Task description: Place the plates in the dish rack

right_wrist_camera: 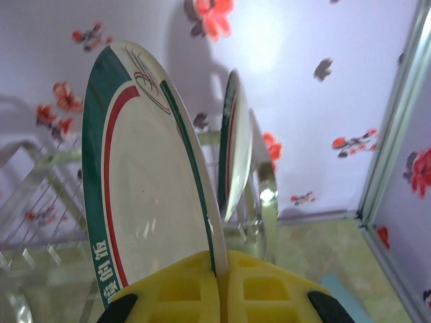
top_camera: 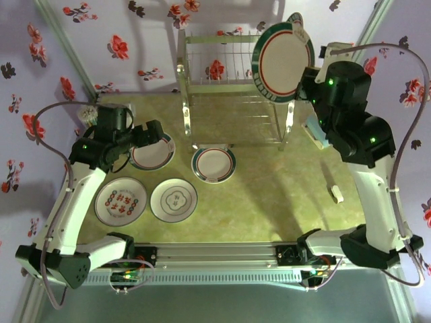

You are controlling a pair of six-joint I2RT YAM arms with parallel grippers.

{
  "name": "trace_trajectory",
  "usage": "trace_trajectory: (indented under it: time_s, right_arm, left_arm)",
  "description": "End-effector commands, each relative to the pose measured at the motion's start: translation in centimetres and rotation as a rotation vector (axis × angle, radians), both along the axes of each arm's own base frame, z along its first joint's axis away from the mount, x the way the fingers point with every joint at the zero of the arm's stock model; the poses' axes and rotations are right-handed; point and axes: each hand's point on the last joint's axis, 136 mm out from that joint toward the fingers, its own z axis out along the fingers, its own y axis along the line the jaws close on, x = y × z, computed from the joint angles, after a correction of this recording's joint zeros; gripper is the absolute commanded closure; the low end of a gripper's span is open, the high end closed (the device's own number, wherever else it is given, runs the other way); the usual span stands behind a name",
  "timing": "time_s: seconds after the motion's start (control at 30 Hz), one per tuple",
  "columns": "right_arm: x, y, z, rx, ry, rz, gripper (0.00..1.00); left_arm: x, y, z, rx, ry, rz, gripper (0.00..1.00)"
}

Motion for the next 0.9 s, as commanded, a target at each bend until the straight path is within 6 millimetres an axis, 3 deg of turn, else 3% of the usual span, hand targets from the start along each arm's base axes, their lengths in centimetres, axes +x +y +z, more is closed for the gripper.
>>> trace_trajectory:
  time_s: [0.0,0.2,0.4,0.67,0.87]
  right_arm:
    - [0.5,-2.1,5.0,0.056,-0.186,-0.141,1.0]
    - [2.2,-3.1,5.6,0.015,-0.217,-0.272,1.0]
    - [4.1,-2.7,6.0,-0.066,-0.207,-0.364,1.0]
    - [7.1,-0.5,5.8,-0.16,-0.188,-0.417,1.0]
    - [9.7,1.6,4.6,-0.28,-0.163,-0.467,1.0]
  left_arm:
    - [-0.1,0.4,-0.2,0.011,0.016,0.007,0.0]
    - [0.0,0.3,0.2,0.007,0.007,0.005,0.0]
    - [0.1,0.3,0.5,0.015,0.004,-0.001,0.0]
    - [0.2,0.2,0.2,0.016,0.009,-0.001,0.0]
    - [0.0,0.3,-0.2,0.018,0.009,-0.002,0.0]
